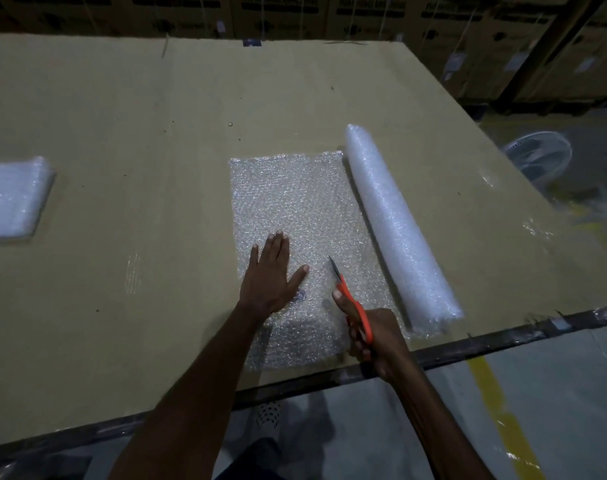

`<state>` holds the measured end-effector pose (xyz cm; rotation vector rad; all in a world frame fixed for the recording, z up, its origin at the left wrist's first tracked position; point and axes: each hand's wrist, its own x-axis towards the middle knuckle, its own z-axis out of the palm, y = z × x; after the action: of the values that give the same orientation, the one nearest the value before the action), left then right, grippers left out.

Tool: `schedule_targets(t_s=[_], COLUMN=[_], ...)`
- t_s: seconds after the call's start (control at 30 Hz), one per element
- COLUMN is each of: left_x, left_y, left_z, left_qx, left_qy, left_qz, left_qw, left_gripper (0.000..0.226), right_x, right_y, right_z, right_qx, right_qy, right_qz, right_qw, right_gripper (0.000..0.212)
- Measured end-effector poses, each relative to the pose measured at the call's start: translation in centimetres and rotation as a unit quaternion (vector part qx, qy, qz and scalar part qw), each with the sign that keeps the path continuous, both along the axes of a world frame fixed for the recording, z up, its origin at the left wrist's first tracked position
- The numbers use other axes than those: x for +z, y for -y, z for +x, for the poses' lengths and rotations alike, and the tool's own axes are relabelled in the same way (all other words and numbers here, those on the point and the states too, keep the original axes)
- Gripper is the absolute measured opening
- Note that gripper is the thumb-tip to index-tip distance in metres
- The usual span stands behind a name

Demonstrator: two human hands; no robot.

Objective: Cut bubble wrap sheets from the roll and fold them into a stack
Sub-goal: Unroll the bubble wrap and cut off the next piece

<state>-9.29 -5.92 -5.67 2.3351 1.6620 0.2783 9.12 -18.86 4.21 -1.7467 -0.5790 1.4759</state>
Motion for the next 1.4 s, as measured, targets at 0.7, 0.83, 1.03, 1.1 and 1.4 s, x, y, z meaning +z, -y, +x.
schedule_targets(t_s=[0.7,0.83,1.03,1.1,1.4], left_x=[1.3,1.5,0.0,-0.1,0.0], left_y=[-1.8,-4.3,-5.7,-5.7,-5.7], left_z=[-0.3,-0.3,-1.4,-1.4,-1.4], left_qx=[0.011,-0.009,-0.041,-0.043,-0.046], left_qy=[0.057,0.023,0.003,0.003,0.005], left_qz=[0.008,0.023,0.009,0.012,0.010], left_qw=[0.998,0.999,0.999,0.999,0.999], left_gripper=[0.085,0.083,0.090,0.090,0.089], right_x=[0.8,1.4,1.2,1.1,1.5], right_y=[-1.0,-1.6,-2.2,-2.2,-3.5], right_z=[-0.7,-0.7,-1.0,-1.2,-1.7], right_qx=[-0.007,0.000,-0.005,-0.012,-0.021], right_qy=[0.024,0.041,0.061,0.065,0.050], right_qz=[-0.010,-0.022,-0.030,-0.038,-0.029], right_qw=[1.000,0.999,0.998,0.997,0.998], right_gripper=[0.057,0.056,0.060,0.059,0.055])
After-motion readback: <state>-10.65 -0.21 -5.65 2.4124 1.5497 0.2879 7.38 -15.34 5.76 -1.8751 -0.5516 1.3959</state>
